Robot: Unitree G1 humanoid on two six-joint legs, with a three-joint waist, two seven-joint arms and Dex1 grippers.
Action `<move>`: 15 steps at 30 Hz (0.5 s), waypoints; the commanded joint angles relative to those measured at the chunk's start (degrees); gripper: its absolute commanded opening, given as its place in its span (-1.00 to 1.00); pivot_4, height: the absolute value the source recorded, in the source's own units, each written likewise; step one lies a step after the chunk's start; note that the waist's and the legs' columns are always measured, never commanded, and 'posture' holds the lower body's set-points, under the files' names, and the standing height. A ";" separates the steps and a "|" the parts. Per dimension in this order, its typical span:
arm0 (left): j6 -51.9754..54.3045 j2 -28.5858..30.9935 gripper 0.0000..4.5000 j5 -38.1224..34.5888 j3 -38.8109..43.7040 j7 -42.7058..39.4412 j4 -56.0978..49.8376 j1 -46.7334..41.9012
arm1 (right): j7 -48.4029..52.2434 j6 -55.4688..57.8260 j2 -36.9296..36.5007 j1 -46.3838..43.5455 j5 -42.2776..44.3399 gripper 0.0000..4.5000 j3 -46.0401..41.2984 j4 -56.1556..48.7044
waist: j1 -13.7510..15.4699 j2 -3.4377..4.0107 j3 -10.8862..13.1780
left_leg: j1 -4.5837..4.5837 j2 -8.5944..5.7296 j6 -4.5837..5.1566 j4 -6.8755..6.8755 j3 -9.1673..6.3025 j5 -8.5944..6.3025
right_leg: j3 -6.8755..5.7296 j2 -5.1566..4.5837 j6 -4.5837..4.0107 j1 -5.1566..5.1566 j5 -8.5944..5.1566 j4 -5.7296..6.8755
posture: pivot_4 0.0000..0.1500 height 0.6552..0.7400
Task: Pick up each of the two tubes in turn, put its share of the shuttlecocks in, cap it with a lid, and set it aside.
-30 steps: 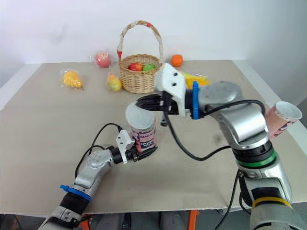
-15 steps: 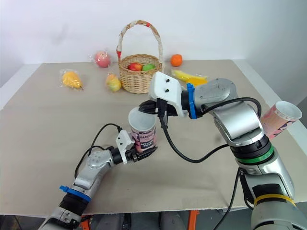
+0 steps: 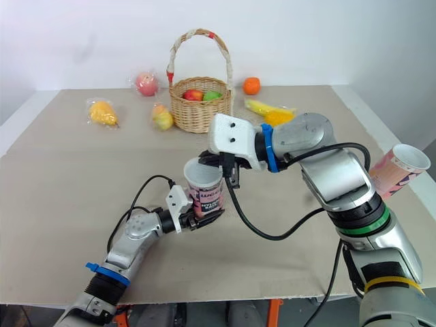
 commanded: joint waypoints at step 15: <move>1.74 0.59 0.35 1.03 -0.98 -0.16 3.39 1.00 | 1.10 -6.18 -1.30 -0.85 -6.49 -0.94 0.47 1.34 | 0.00 -0.01 0.01 | 0.00 0.00 0.01 -0.01 -0.03 0.01 | -0.11 -0.07 -0.01 -0.01 -0.01 -0.01 | 1.00 1.00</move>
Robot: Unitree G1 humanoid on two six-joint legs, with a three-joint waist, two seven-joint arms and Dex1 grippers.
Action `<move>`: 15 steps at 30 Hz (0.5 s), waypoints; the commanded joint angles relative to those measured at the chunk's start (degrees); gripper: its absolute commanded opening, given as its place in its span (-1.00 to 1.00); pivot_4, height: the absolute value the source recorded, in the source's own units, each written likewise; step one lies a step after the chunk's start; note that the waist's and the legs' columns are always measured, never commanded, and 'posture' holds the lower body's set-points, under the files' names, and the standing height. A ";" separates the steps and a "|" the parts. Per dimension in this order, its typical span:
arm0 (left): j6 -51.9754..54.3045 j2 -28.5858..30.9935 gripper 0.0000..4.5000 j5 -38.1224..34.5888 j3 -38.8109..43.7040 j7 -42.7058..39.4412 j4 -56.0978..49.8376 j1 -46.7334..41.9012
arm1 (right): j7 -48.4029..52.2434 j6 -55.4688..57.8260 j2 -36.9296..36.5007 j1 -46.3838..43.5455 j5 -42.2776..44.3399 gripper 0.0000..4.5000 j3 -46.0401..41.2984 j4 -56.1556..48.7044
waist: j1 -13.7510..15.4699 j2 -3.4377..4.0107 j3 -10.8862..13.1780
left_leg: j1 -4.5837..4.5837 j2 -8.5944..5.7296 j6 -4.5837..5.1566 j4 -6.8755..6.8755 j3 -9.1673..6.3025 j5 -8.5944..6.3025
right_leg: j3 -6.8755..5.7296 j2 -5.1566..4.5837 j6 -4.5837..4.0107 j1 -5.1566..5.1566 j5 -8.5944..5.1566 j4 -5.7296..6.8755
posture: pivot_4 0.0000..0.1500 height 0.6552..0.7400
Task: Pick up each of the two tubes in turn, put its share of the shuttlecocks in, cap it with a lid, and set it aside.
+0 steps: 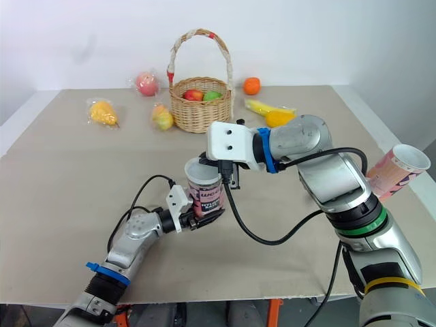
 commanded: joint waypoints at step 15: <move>1.58 0.56 0.35 0.99 -1.24 -0.28 3.31 1.26 | 2.51 -0.95 -1.40 -2.70 -2.97 -0.94 -1.46 -0.17 | 0.01 0.00 0.01 | -0.06 0.00 0.01 -0.04 -0.02 0.01 | -0.14 -0.12 0.00 0.00 -0.01 -0.11 | 1.00 1.00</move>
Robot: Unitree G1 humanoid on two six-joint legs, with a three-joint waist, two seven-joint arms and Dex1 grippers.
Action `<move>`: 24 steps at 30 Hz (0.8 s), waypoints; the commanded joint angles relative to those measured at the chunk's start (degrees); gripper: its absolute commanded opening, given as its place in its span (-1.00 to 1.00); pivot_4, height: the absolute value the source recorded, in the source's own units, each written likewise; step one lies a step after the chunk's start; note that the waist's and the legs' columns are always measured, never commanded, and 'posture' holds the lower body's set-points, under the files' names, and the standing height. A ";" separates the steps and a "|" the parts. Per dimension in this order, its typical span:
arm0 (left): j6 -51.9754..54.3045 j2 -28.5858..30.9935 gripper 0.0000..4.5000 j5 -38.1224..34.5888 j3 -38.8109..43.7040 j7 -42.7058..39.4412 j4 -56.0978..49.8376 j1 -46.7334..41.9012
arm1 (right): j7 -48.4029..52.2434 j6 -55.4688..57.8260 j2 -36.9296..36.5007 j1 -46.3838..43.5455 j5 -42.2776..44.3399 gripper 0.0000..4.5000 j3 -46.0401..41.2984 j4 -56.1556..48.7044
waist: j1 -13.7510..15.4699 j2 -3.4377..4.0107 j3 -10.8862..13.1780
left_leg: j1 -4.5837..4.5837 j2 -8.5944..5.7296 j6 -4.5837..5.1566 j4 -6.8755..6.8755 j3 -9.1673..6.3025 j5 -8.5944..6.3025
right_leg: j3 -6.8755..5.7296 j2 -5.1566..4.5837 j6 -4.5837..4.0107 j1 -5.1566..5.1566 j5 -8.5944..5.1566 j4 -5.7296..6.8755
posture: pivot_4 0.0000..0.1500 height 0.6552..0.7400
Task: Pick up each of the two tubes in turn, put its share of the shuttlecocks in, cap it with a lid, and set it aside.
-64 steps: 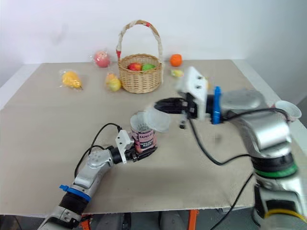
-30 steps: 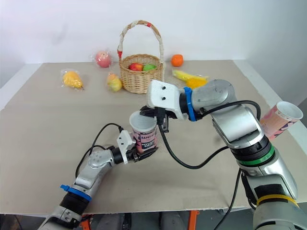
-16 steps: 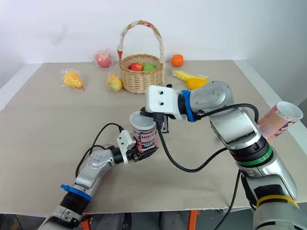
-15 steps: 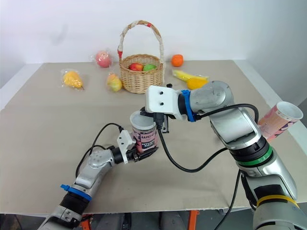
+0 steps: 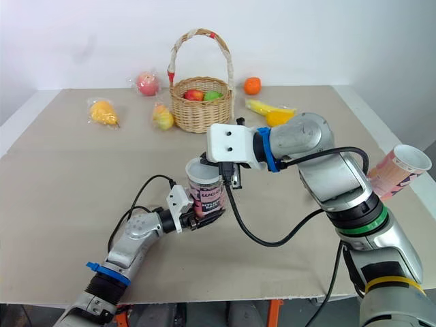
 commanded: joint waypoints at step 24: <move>1.57 0.59 0.35 1.25 -1.07 -0.48 3.44 1.11 | -0.13 2.56 3.22 -0.18 0.28 -0.94 0.59 -2.46 | 0.00 0.00 0.02 | -0.05 0.01 0.10 -0.40 0.01 0.06 | -0.39 -0.43 -0.07 -0.01 -0.05 -0.15 | 1.00 1.00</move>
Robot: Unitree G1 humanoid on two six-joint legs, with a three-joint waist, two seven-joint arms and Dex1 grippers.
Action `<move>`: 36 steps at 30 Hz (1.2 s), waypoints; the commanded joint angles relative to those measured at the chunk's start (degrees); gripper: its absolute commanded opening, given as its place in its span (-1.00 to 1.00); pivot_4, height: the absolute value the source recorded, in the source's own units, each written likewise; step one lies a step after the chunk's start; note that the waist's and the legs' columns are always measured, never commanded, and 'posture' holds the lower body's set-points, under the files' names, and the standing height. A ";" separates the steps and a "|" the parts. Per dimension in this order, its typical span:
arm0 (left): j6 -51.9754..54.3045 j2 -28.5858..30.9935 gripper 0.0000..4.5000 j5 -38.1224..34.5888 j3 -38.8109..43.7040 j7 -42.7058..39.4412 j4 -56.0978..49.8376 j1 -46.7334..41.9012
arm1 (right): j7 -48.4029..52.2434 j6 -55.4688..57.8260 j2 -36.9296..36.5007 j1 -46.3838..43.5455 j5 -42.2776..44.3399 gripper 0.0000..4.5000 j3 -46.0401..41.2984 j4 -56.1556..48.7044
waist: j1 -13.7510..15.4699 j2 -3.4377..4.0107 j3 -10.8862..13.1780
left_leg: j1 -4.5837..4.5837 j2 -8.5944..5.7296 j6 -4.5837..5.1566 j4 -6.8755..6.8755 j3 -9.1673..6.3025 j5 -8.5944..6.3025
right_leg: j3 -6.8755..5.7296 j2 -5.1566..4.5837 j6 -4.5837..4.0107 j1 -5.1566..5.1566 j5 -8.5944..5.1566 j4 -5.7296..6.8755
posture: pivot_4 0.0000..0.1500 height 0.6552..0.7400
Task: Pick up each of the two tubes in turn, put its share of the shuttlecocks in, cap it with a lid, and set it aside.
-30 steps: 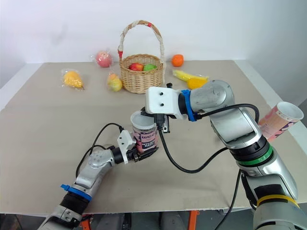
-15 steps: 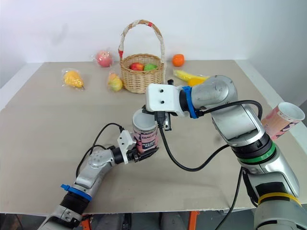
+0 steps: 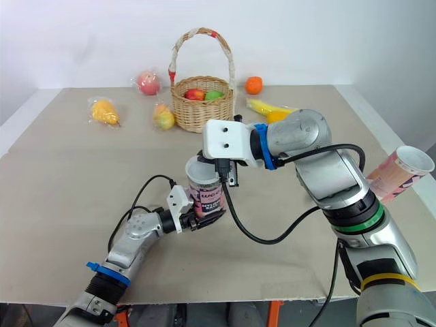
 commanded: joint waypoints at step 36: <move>1.37 0.41 0.35 1.31 -1.38 0.36 4.44 0.48 | 3.67 -1.81 -3.65 0.11 -0.94 -0.94 -0.92 0.16 | 0.09 0.01 0.00 | -0.08 0.00 0.14 -0.36 0.02 0.08 | -0.82 -0.60 0.01 0.11 -0.01 -0.53 | 1.00 1.00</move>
